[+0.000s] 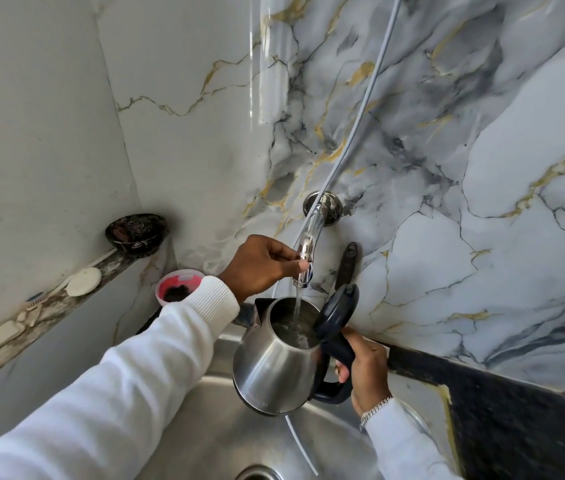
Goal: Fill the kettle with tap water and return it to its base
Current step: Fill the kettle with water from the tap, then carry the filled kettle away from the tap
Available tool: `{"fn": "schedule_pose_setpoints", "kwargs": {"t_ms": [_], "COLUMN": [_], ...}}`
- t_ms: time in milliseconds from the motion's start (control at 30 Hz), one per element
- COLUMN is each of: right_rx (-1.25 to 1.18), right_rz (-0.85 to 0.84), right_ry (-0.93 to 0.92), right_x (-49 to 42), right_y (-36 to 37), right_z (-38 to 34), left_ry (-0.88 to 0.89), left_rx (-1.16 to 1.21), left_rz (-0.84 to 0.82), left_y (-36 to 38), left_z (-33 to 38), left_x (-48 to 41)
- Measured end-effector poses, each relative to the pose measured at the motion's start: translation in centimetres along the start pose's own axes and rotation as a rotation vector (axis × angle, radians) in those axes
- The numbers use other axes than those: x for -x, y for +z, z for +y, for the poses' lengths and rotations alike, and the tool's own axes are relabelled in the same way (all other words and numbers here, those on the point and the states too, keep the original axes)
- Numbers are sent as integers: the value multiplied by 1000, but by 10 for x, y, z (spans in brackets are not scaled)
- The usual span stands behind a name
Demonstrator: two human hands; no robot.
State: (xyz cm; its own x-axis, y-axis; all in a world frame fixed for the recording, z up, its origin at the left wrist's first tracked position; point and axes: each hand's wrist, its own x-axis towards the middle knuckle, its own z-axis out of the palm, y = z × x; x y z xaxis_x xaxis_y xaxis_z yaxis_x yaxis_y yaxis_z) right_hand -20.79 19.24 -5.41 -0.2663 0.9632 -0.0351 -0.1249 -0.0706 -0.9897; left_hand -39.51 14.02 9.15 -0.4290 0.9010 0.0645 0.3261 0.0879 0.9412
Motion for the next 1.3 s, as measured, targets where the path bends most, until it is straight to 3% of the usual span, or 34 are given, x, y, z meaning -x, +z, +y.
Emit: {"fn": "schedule_pose_setpoints", "kwargs": {"t_ms": [100,267,367,433,500,600,767,1033,1300], "right_rx": [-7,4,24,37,57,81,97,61,44], "right_rz": [-6,-9,5,22,50,82,126,222,314], "right_ry": [10,3,-4,-22,-38,-64,-47,-58,-75], "right_x": [2,13,24,33,41,61,95,135,174], "right_y": [-1,-7,-16,-23,-28,-39,-63,-94,-120], "right_z": [-1,-7,-14,-20,-25,-38,-55,-73,-85], "left_ry": [-12,37,203,442,658,785,643,491,386], "left_rx": [-52,-229,-227,-129,-129,-232,-249,-556,-423], "left_rz": [85,373,464,383,135,-47,149,109,18], "left_y": [8,32,45,53,59,68,65,73,98], "left_z": [-1,2,4,6,7,5,5,6,22], "left_x": [-2,9,32,60,86,118,155,205,234]}}
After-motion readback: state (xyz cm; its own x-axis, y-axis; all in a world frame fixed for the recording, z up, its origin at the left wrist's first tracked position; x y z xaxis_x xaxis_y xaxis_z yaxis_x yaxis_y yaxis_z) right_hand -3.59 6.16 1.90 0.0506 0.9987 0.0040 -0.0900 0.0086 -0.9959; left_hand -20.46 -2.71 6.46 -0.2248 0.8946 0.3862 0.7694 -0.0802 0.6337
